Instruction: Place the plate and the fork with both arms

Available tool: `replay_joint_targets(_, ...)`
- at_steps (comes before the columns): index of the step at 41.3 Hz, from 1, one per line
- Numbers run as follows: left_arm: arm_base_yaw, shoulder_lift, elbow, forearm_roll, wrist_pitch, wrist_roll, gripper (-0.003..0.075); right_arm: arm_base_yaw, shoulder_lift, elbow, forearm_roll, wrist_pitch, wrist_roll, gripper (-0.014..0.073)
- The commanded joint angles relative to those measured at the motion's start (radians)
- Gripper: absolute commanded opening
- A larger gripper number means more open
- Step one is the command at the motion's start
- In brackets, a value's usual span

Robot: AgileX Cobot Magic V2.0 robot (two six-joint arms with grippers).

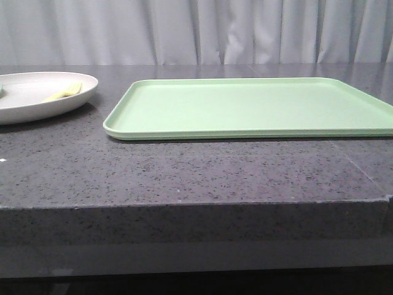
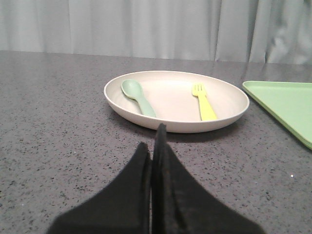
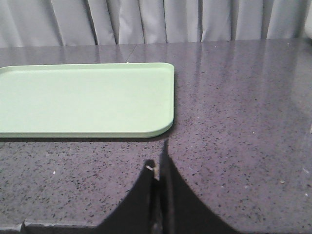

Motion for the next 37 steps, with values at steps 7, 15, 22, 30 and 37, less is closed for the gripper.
replay_joint_targets(7,0.002,-0.021,0.002,-0.009,-0.077,-0.003,-0.0018,0.001,-0.017,-0.003,-0.001,-0.082,-0.002,-0.0069)
replay_joint_targets(15,0.002,-0.021,0.002,-0.009,-0.077,-0.003,-0.0018,0.001,-0.017,-0.003,-0.001,-0.082,-0.002,-0.0069)
replay_joint_targets(22,0.002,-0.021,0.002,-0.009,-0.077,-0.003,-0.0018,0.001,-0.017,-0.003,-0.001,-0.087,-0.002,-0.0069)
replay_joint_targets(30,0.002,-0.021,0.002,-0.009,-0.077,-0.003,-0.0018,0.001,-0.017,-0.003,-0.001,-0.092,-0.002,-0.0069)
replay_joint_targets(37,0.002,-0.021,0.002,-0.009,-0.094,-0.003,-0.0018,0.001,-0.017,-0.004,-0.001,-0.118,-0.002,-0.0069)
